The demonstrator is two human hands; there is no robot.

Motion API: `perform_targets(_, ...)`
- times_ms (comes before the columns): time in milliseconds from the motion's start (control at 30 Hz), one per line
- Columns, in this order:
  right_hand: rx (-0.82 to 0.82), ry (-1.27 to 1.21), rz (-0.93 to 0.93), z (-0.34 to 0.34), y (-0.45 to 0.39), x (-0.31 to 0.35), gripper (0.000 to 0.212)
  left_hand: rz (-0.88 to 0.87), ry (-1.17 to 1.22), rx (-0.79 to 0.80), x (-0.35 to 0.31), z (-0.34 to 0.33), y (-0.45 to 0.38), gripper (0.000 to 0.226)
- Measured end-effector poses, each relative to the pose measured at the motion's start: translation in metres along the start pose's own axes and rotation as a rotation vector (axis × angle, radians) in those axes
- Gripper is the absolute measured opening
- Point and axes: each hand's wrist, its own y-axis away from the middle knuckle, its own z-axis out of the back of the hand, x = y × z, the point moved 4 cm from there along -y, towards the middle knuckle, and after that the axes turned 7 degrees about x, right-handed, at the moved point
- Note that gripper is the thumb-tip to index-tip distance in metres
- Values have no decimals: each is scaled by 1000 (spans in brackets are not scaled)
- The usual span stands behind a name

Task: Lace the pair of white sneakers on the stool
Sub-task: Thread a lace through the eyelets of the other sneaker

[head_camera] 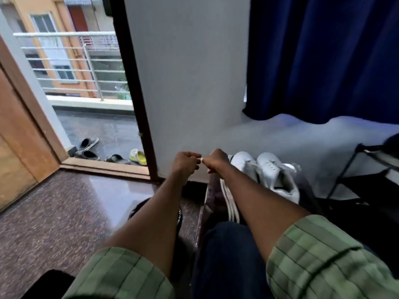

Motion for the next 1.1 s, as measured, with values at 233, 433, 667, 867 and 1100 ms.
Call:
perform_targets(233,-160,172,48,100,16,-37,16,-80,-97,88,-42,-78,17,30)
perform_targets(433,-17,291,208,123,33,-69,20,34,-334,13,29,-99,-58,33)
perform_targets(667,16,373,236,102,10,-74,33,66,-582,-128,24,-90,-18,33)
perform_targets(867,-40,689,291,80,-5,-81,22,100,-718,-65,21,-88,-36,45)
perform_targets(1100,-41,635,314,77,-16,-82,22,46,-880,-8,5,-105,-50,40)
